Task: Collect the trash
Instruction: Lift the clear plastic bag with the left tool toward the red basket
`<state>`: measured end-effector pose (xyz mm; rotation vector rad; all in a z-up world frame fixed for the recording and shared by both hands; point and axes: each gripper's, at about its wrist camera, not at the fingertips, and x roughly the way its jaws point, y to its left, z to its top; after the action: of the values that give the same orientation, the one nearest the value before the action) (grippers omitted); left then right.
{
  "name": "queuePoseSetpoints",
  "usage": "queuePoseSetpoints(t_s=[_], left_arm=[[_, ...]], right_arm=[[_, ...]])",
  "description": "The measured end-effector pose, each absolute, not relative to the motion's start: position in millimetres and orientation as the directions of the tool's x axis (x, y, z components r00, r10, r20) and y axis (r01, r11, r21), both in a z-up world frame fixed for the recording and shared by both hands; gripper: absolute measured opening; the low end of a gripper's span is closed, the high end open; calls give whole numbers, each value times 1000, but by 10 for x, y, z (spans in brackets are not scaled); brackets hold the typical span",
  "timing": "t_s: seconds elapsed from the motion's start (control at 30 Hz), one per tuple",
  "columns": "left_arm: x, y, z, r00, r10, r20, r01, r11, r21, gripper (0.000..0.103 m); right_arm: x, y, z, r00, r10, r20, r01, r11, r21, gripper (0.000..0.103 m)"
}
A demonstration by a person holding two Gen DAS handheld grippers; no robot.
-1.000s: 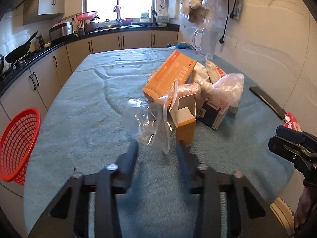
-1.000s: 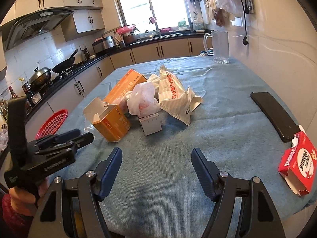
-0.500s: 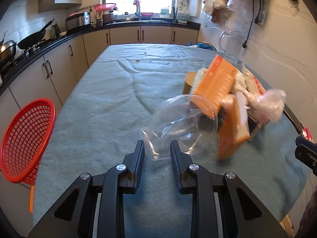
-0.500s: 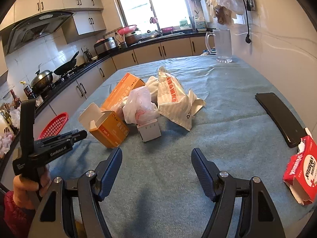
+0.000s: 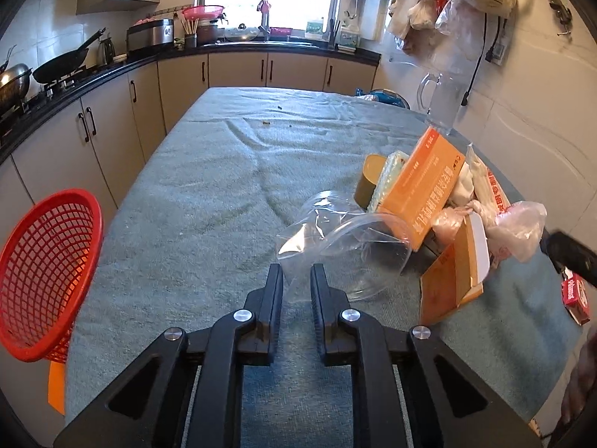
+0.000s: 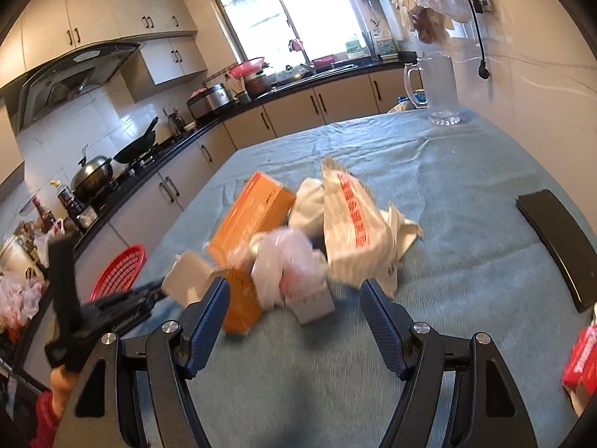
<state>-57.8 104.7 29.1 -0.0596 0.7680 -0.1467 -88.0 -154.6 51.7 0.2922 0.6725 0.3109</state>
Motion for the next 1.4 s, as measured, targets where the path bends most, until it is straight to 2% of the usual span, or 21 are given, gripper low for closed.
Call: queuePoseSetpoints(t_s=[0.1, 0.13, 0.2, 0.23, 0.27, 0.3, 0.33, 0.37, 0.47, 0.63, 1.4], left_arm=[[-543, 1075, 306, 707, -155, -690, 110, 988, -109, 13], [-533, 1080, 307, 704, -157, -692, 112, 988, -110, 13], [-522, 1066, 309, 702, -157, -694, 116, 988, -106, 13], [-511, 1061, 313, 701, -157, -696, 117, 988, -105, 13], [-505, 1060, 314, 700, -154, -697, 114, 988, -105, 15], [-498, 1055, 308, 698, -149, -700, 106, 989, -105, 17], [-478, 1051, 306, 695, -147, -704, 101, 989, -107, 24], [-463, 1054, 308, 695, -145, -704, 98, 989, -106, 27], [-426, 1062, 298, 691, -148, -707, 97, 989, -112, 26], [-461, 1108, 332, 712, -141, -688, 83, 990, -117, 16], [-823, 1413, 801, 798, -119, -591, 46, 989, -137, 15]], right_arm=[[-723, -1487, 511, 744, 352, -568, -176, 923, 342, 65], [-678, -1461, 495, 737, 355, -576, -178, 923, 342, 56], [-631, -1428, 467, 726, 355, -589, -181, 925, 334, 48], [-611, -1395, 450, 724, 354, -592, -188, 927, 325, 37], [-611, -1373, 440, 724, 347, -596, -189, 931, 312, 31], [-617, -1366, 441, 729, 340, -594, -189, 934, 302, 29], [-629, -1358, 445, 734, 338, -589, -192, 935, 297, 25], [-647, -1353, 451, 739, 335, -585, -195, 937, 290, 25], [-688, -1356, 458, 746, 330, -579, -197, 939, 282, 23], [-757, -1431, 502, 763, 346, -547, -198, 929, 312, 20], [-1024, -1443, 945, 813, 388, -434, -248, 905, 345, 20]])
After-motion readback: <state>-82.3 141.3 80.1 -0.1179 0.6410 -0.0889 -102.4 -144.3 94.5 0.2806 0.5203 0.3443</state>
